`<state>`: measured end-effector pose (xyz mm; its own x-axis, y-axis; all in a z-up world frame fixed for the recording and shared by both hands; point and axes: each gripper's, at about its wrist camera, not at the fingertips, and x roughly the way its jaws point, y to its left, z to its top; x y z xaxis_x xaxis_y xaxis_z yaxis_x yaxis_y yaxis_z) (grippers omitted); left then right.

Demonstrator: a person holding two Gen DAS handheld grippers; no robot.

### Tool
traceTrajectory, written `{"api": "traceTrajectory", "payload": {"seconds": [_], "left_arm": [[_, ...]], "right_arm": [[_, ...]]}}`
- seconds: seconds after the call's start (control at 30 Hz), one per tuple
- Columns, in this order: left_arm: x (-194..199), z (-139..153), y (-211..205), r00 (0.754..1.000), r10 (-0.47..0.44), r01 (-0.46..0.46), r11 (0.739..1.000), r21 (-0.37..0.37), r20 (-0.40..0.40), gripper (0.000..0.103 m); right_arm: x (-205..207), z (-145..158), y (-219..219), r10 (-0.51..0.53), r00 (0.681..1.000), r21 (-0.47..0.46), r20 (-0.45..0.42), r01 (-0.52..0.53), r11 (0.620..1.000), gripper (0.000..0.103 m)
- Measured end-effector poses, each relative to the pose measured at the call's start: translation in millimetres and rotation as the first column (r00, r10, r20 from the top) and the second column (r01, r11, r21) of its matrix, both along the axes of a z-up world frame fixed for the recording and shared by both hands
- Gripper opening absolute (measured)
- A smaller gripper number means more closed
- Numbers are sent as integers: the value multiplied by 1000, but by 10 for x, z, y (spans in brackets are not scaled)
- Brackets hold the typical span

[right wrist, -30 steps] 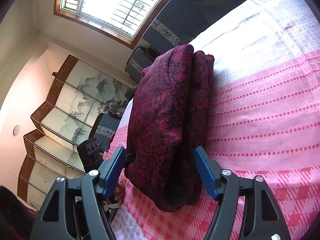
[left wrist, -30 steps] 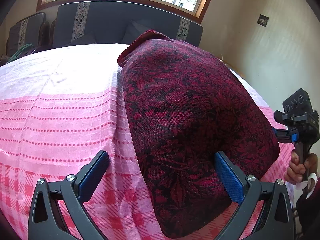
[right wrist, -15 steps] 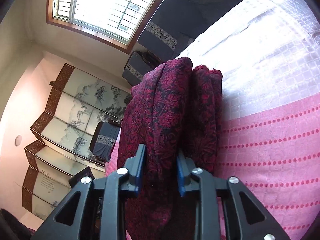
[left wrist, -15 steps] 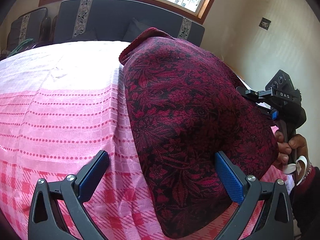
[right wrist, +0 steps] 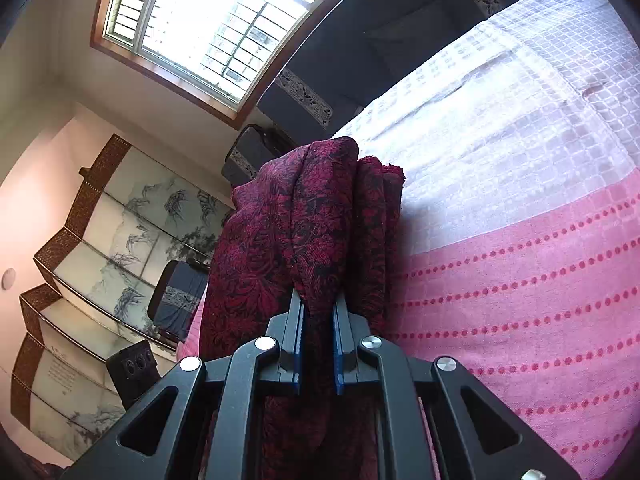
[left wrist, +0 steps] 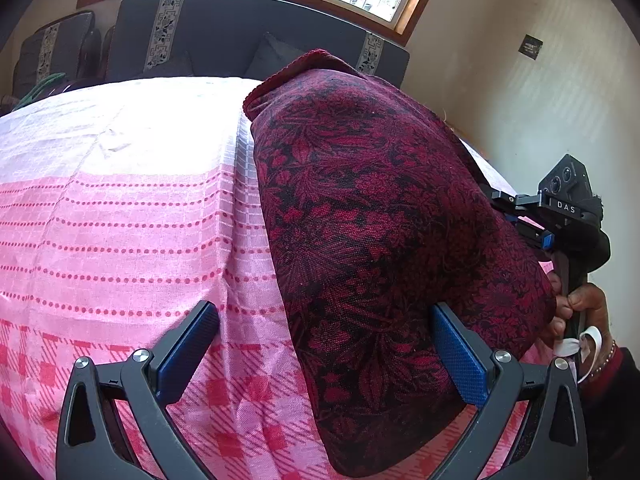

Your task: Fold small clothes

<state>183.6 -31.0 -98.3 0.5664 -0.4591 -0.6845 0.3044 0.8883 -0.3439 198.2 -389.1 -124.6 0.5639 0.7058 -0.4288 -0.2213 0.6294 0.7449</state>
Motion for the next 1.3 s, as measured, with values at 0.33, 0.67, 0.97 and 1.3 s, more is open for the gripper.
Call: {"api": "traceTrajectory", "payload": {"seconds": [0.33,0.67,0.97,1.3], "left_arm": [[1,-3,-16,1000,4,-4,1000,12,4,103],[-11,-8,-8,1000,9,-9,1000,13,7,103],[-67,33,-22,999,21,-23,999,36,41,103],[111,152,217,1000,22,-22,993,-112,-3,103]], "right_arm": [[-201,156,10,-27,1000,-55,8,27,998,21],[-962,141,203,46,999,-205,-26,-50,977,11],[-912,-79,86,30,996,-152,-81,-43,987,6],[-679,258,-17,30,999,-158,-19,-32,987,95]]}}
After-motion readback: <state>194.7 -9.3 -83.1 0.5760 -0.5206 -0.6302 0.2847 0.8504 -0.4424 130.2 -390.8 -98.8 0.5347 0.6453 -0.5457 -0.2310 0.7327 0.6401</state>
